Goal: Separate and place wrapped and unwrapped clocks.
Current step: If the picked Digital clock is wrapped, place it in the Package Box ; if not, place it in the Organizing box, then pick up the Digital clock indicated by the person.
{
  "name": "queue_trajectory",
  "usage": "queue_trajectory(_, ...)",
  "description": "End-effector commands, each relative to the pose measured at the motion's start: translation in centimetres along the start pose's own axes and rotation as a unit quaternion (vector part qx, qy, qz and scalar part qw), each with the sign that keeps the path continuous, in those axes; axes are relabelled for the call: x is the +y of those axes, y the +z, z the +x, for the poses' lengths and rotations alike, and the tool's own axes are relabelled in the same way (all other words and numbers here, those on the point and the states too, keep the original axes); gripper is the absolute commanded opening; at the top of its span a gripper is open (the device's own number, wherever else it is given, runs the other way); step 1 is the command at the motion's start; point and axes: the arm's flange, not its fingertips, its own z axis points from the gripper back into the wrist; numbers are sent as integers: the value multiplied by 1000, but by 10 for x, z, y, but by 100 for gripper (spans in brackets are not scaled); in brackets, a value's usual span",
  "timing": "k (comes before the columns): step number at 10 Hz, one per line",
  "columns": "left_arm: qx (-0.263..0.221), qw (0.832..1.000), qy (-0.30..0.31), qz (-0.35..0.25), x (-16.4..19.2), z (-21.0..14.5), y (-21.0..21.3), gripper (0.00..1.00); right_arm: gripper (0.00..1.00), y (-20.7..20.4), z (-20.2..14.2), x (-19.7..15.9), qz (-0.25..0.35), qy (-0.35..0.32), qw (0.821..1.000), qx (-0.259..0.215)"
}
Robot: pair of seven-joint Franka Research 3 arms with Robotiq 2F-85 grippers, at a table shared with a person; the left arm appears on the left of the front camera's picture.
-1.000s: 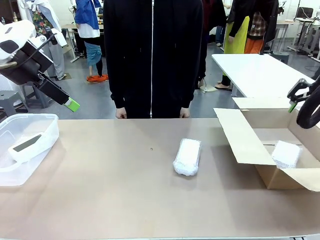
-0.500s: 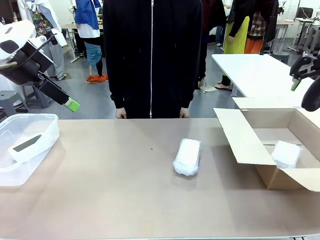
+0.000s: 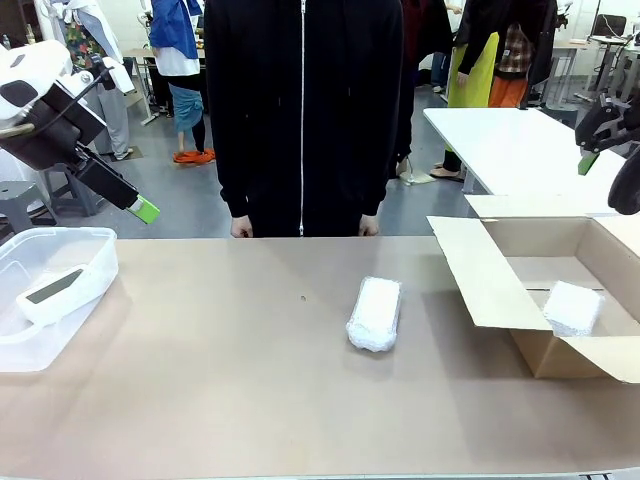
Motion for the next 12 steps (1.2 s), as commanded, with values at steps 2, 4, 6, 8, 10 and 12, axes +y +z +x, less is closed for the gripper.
queue_trajectory(2, -3, 1000, 0, -8, 0, -1, 0, 100, 100, 2, 0, -3, 0, -5, 1000, -2)
queue_trajectory(4, -3, 1000, 0, -8, 0, -1, 0, 100, 100, 2, 0, -3, 0, -5, 1000, -2)
queue_trajectory(6, -3, 1000, 0, -8, 0, -1, 0, 100, 100, 2, 0, -3, 0, -5, 1000, -2)
queue_trajectory(8, -3, 1000, 0, -8, 0, -1, 0, 100, 100, 2, 0, -3, 0, -5, 1000, -2)
queue_trajectory(10, -3, 1000, 0, -8, 0, -1, 0, 100, 100, 2, 0, -3, 0, -5, 1000, -2)
queue_trajectory(12, -3, 1000, 0, -8, 0, -1, 0, 100, 100, 2, 0, -3, 0, -5, 1000, -2)
